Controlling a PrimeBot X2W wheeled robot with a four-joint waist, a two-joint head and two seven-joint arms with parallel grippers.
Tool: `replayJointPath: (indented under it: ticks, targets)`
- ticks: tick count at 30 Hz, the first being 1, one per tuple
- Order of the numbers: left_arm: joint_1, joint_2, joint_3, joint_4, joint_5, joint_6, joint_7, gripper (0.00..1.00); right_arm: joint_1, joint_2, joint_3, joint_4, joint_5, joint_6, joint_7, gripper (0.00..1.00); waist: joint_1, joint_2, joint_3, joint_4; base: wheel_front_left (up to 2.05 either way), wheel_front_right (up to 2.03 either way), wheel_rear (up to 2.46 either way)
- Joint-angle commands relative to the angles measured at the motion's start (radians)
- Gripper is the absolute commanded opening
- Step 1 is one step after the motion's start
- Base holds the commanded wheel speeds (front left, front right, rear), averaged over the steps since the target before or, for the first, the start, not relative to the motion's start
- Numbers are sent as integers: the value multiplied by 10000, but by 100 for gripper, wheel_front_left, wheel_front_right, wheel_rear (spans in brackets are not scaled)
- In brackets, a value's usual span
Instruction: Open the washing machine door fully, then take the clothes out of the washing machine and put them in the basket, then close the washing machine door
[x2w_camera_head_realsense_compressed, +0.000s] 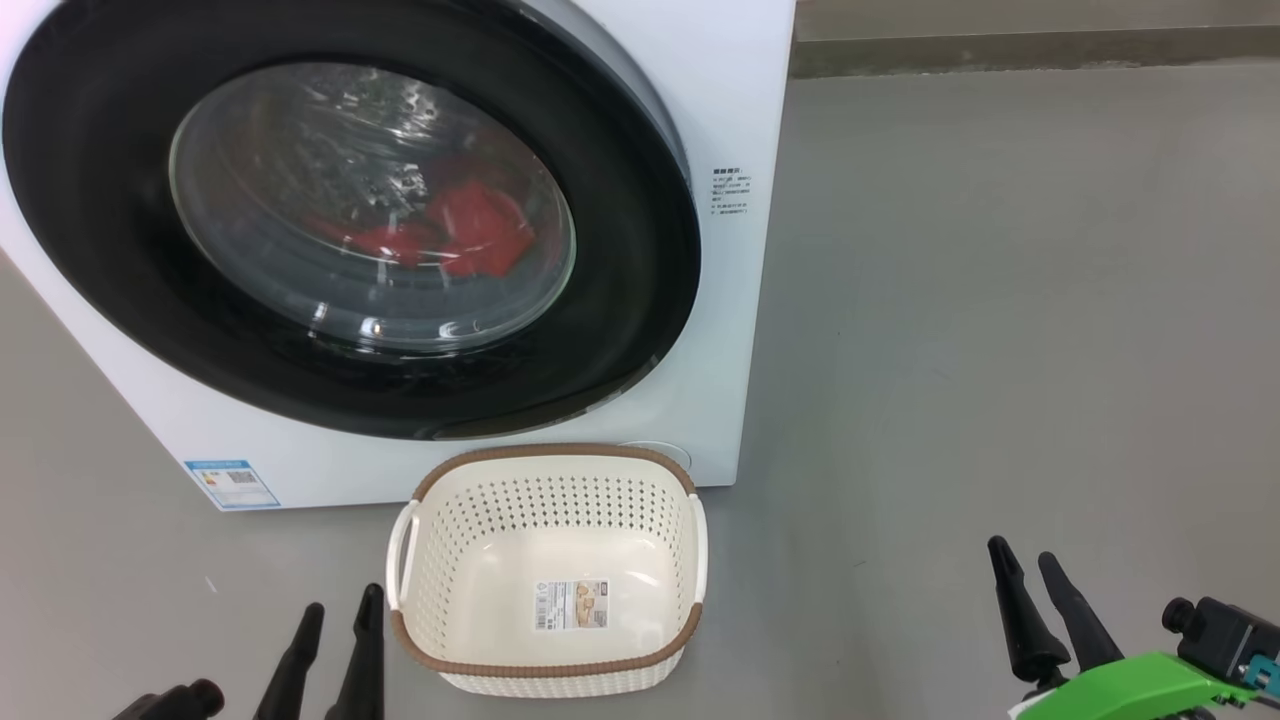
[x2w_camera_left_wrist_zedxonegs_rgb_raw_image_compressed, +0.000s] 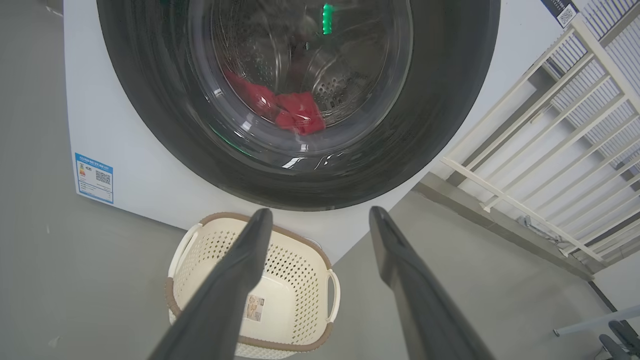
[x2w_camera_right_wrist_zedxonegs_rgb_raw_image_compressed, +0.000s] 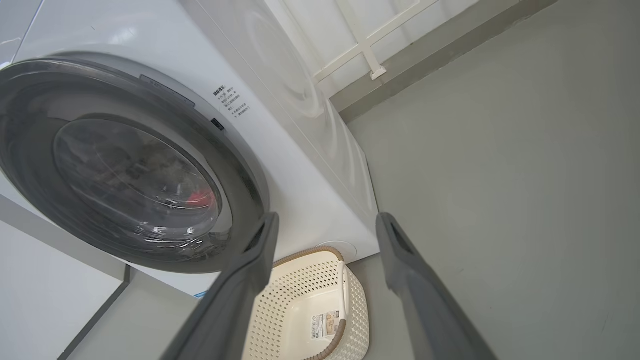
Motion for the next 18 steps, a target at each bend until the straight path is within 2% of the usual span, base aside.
replayJointPath:
  ticks: [1,18]
  targets:
    - [-45,164,158,-360,369,102,-134,100,-23,-137,155,-288,-331,4,-149,100,-1,0,1,-3,0,0,0]
    - [181,270,-10,-691,2348,254,-605,100,245,-151,262,-304,-1777,4,-619,100,-1,0,-9,-56,0,0,0]
